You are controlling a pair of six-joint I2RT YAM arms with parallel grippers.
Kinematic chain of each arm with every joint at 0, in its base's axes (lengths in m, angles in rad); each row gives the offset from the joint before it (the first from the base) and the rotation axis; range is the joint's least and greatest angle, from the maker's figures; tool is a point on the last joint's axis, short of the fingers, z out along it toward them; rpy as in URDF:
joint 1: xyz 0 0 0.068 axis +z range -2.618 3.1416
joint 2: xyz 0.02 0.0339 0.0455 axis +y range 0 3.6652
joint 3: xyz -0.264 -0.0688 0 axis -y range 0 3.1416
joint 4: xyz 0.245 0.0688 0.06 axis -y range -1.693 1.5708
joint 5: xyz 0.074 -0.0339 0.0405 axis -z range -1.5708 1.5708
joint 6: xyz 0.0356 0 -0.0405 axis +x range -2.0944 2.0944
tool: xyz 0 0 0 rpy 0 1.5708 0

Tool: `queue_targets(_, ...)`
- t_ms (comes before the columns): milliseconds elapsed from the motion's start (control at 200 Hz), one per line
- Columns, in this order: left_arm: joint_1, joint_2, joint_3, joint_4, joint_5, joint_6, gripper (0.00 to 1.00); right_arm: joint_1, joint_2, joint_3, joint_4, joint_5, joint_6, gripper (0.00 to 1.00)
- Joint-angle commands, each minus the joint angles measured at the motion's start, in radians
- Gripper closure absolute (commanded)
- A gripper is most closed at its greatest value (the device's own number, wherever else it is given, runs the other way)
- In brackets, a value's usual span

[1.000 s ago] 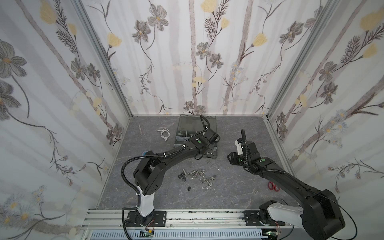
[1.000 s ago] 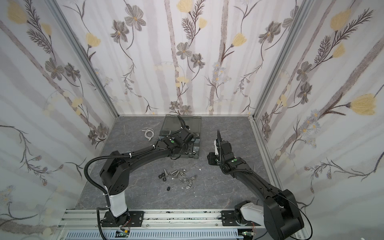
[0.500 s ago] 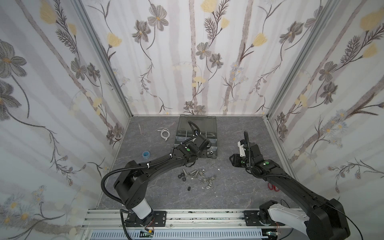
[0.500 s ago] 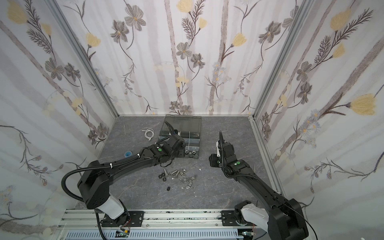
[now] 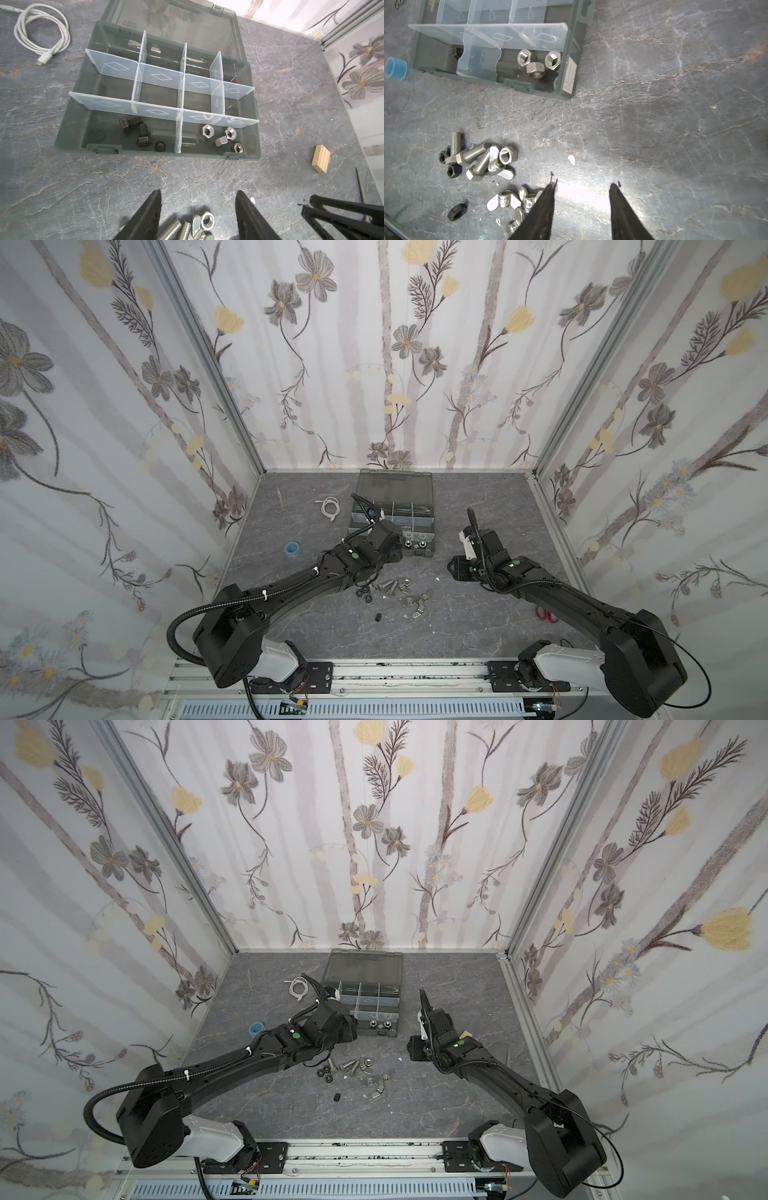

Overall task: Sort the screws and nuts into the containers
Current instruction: 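Withdraw the left gripper from the box while the right gripper moves over the pile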

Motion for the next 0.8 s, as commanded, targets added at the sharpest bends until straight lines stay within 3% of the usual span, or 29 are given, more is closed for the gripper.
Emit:
queue_targets(0,0.011,-0.055,-0.037,0.028,-0.022,-0.017,0.41,0.040,0.027,0.023,0.061,0.038,0.016,0.55)
queue_targets(355,0.081,-0.241,-0.142,0.035,0.039,0.068,0.39,0.192,0.162,0.109,0.082,0.097,0.074,0.55)
queue_targets(799,0.107,-0.279,-0.167,0.074,0.031,0.111,0.40,0.333,0.373,0.245,0.018,0.167,0.110,0.56)
